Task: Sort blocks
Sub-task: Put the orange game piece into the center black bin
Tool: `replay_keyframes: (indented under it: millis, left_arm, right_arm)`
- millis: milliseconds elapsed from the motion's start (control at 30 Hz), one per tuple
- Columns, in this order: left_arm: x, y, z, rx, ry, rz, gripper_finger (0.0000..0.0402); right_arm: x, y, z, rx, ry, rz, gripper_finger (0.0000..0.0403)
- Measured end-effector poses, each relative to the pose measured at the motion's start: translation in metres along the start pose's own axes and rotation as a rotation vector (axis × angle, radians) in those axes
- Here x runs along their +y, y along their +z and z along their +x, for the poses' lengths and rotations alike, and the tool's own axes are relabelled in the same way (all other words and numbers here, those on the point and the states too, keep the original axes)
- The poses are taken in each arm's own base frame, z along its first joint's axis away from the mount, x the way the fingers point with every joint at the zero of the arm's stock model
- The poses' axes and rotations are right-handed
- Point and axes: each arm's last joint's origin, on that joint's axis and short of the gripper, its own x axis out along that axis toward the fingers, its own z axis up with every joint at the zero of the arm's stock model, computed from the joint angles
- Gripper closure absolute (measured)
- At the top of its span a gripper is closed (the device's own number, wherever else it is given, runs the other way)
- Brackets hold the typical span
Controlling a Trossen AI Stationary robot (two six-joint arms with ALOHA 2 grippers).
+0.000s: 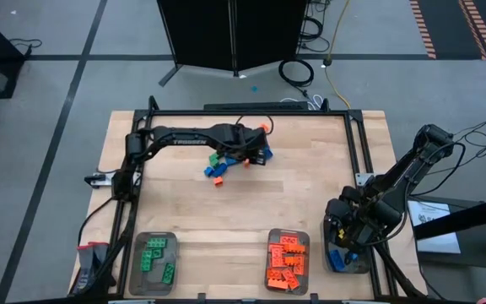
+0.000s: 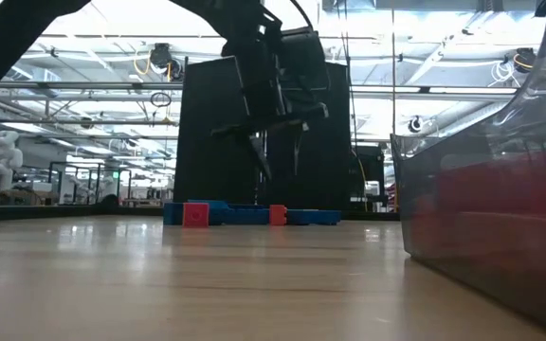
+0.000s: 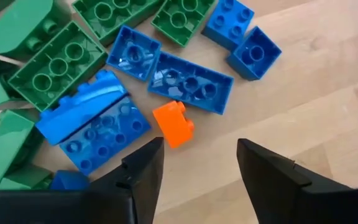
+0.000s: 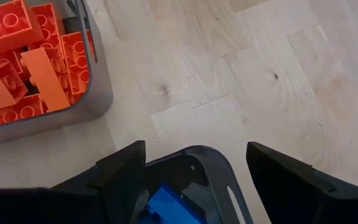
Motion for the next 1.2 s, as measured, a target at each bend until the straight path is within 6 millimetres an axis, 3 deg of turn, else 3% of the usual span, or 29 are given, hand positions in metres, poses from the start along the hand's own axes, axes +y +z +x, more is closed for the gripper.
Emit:
replay_keyframes:
  millis: [200,633,933,1200]
  left_arm:
    - [0.000,0.002,0.005,-0.029,0.010,-0.029,0.0189]
    - [0.000,0.002,0.047,0.003,0.045,-0.080,0.0189]
    - [0.007,0.008,0.059,0.021,0.064,-0.111,0.0189]
    - [0.010,0.008,0.058,0.017,0.092,-0.127,0.0189]
  right_arm:
    - [0.000,0.000,0.000,0.000,0.000,-0.005,0.0129]
    - [0.000,0.000,0.000,0.001,-0.001,-0.016,0.0129]
    - [0.000,0.000,0.000,0.001,0.002,-0.009,0.0129]
    - [0.000,0.000,0.000,-0.001,0.004,-0.006,0.0129]
